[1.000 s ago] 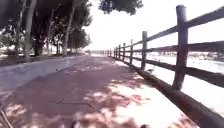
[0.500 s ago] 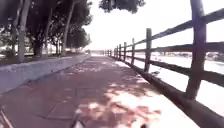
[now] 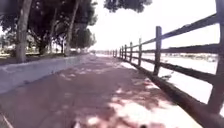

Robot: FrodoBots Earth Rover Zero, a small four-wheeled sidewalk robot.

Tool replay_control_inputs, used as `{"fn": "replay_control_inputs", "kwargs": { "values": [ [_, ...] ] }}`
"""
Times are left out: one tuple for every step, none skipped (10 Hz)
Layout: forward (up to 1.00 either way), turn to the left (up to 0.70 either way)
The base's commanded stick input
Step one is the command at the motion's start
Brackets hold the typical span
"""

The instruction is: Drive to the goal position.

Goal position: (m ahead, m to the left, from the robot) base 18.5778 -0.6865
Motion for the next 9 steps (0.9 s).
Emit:
{"fn": "replay_control_inputs", "kwargs": {
  "values": [
    [0.70,0.00],
    [0.70,0.00],
    [0.70,0.00],
    [0.70,0.00],
    [0.70,0.00],
    [0.70,0.00],
    [0.70,0.00],
    [0.70,0.00],
    [0.70,0.00]
  ]
}}
